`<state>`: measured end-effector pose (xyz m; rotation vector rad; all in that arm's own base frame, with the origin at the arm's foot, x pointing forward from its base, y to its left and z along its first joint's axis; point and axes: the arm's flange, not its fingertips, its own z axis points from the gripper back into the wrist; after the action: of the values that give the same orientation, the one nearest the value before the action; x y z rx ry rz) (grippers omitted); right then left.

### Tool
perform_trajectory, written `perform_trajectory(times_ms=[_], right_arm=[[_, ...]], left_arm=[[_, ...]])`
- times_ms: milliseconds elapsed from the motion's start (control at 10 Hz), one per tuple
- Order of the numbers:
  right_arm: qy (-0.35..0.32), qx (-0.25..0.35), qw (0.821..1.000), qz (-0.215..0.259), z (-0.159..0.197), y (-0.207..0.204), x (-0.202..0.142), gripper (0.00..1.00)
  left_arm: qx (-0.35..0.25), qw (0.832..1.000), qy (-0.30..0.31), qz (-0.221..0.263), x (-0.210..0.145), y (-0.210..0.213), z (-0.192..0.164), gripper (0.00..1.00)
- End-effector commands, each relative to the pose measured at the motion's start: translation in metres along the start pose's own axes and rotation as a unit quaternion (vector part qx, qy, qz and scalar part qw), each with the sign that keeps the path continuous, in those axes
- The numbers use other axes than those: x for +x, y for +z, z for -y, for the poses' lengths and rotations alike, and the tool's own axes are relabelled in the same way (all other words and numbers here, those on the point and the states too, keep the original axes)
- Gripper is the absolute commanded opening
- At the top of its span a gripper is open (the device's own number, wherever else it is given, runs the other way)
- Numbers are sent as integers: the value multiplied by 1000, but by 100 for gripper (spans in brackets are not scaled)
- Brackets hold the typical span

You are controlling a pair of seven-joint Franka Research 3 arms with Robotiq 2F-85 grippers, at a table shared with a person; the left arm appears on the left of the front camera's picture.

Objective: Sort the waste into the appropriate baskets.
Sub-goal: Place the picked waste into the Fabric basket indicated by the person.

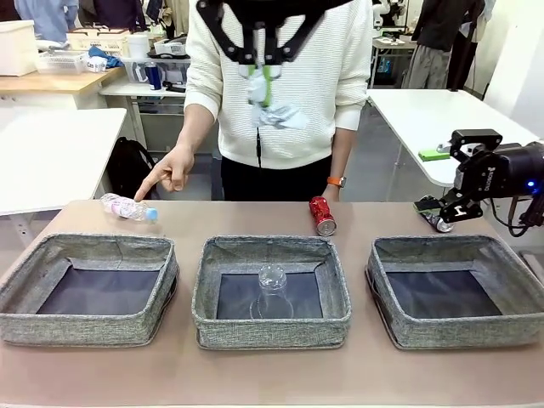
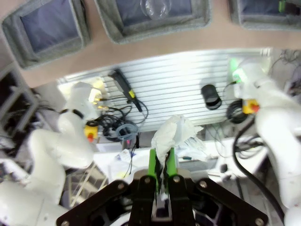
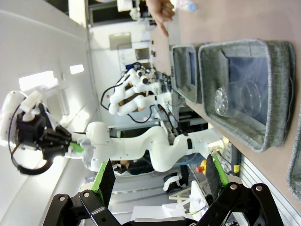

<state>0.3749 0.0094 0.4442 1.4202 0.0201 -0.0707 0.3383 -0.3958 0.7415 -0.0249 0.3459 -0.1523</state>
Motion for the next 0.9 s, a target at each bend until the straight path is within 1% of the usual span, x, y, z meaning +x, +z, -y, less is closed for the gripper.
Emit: perform_trajectory(times_ms=[0,100,200,300,400,500,600,700,800], right_arm=[[2,4,1000,-3,-3,0,1,100],[2,4,1000,-3,-3,0,1,100],[2,4,1000,-3,-3,0,1,100],[2,4,1000,-3,-3,0,1,100],[2,4,1000,-3,-3,0,1,100],[2,4,1000,-3,-3,0,1,100],[2,4,1000,-3,-3,0,1,100],[2,4,1000,-3,-3,0,1,100],[2,4,1000,-3,-3,0,1,100]], left_arm=[[-42,999,10,-5,7,-11,-99,7],[-61,998,20,-27,16,-28,-150,7],[-75,996,41,-38,25,-50,-199,7],[-68,995,53,-46,32,-74,-236,7],[-77,993,76,-49,39,-93,-267,7],[-101,992,65,-30,42,-105,-287,7],[-145,983,108,42,50,-116,-303,7],[-159,971,153,93,53,-128,-314,7],[-165,964,172,122,55,-135,-319,7]])
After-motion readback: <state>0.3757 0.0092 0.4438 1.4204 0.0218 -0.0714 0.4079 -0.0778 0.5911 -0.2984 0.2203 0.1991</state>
